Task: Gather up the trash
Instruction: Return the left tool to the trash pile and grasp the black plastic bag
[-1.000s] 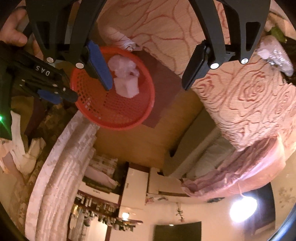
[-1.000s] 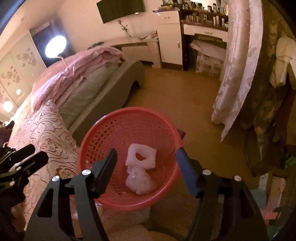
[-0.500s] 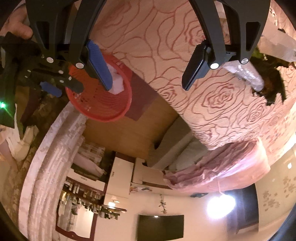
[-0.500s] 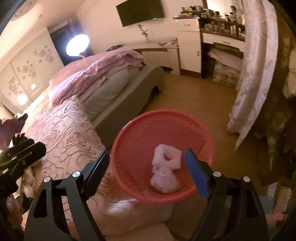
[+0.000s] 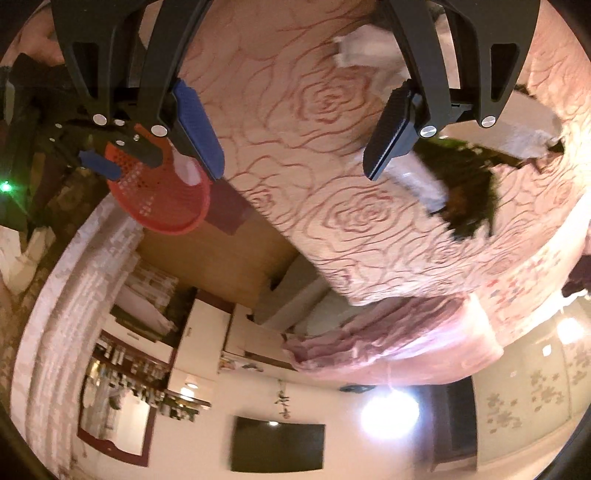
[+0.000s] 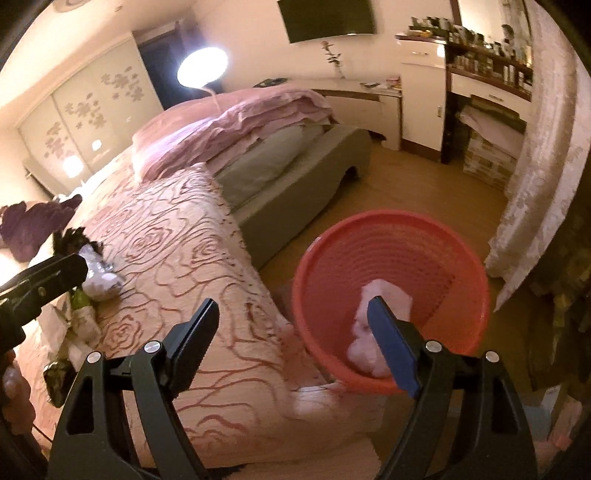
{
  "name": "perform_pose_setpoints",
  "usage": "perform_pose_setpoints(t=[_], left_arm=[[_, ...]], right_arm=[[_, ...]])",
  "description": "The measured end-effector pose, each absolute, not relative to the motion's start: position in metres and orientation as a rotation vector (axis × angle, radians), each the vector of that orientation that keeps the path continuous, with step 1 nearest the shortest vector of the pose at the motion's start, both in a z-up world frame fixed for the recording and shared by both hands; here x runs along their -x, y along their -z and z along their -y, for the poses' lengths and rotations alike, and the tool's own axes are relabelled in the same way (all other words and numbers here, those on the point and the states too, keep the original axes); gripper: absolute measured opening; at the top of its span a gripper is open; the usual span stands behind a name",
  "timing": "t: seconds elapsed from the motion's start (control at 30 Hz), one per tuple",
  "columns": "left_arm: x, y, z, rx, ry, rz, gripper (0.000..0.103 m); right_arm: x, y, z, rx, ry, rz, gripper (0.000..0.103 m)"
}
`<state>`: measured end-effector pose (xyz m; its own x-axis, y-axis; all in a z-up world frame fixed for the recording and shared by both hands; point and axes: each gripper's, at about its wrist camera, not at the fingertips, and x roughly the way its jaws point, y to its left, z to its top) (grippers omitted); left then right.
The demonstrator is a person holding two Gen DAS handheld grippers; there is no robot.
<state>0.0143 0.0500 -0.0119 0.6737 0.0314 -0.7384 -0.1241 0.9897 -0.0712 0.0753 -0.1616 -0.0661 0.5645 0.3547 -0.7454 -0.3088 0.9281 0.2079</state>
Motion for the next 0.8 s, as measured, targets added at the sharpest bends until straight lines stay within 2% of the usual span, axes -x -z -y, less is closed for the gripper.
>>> perform_pose_setpoints(t=[0.5,0.8], left_arm=[[0.057,0.005,-0.133,0.164,-0.286,-0.809,0.075],[0.095,0.033,-0.119,0.199,-0.219,-0.897,0.075]], right_arm=[[-0.057,0.058,0.133,-0.019,-0.470,-0.878,0.080],[-0.051,0.057,0.118,-0.003,-0.505,-0.881,0.080]])
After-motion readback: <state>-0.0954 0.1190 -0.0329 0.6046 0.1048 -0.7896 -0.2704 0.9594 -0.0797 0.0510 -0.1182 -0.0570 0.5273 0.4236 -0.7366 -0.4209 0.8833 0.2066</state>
